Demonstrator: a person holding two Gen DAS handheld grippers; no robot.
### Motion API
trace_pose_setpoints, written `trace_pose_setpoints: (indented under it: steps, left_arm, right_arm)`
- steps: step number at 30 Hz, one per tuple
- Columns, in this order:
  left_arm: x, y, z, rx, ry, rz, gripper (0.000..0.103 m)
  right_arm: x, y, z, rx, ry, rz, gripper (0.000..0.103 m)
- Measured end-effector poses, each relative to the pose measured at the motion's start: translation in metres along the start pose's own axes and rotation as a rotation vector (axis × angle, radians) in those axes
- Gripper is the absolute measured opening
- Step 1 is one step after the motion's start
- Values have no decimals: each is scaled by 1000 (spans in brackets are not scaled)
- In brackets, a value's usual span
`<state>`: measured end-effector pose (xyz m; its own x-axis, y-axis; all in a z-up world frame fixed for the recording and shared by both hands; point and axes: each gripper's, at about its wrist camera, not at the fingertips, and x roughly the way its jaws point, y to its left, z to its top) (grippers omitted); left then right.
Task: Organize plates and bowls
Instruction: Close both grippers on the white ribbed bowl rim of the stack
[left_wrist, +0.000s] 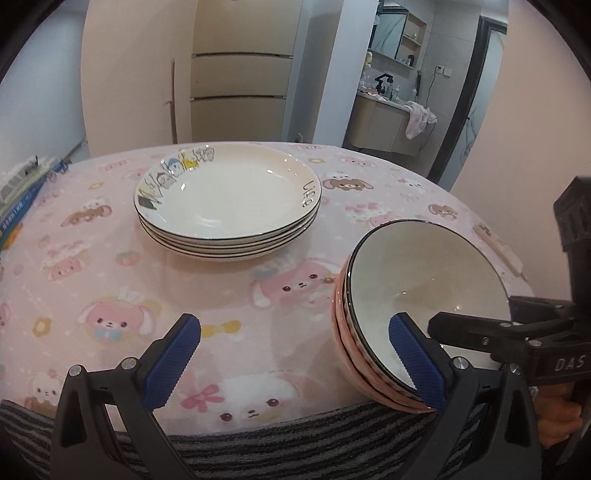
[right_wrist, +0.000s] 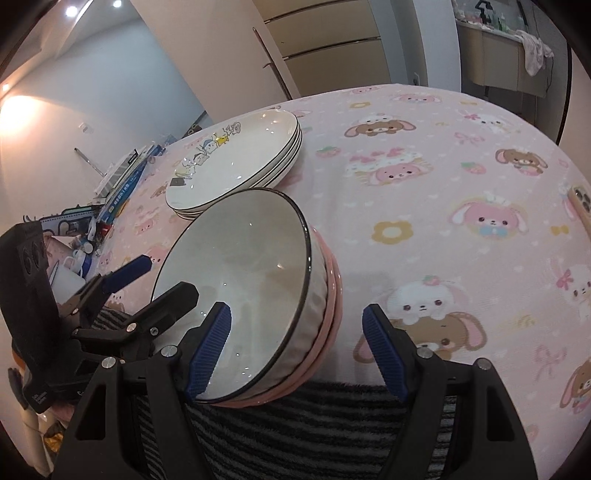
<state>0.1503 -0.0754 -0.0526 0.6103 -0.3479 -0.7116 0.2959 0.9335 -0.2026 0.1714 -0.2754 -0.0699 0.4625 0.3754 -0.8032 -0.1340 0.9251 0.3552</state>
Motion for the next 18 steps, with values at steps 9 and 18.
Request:
trace_pose_setpoints:
  steps: [9, 18]
  left_arm:
    - [9, 8, -2, -70, 40, -128, 93]
    - [14, 9, -4, -138, 62, -248, 62]
  right_arm:
    - [12, -9, -3, 49, 34, 109, 60]
    - [24, -19, -6, 104, 60, 146, 49]
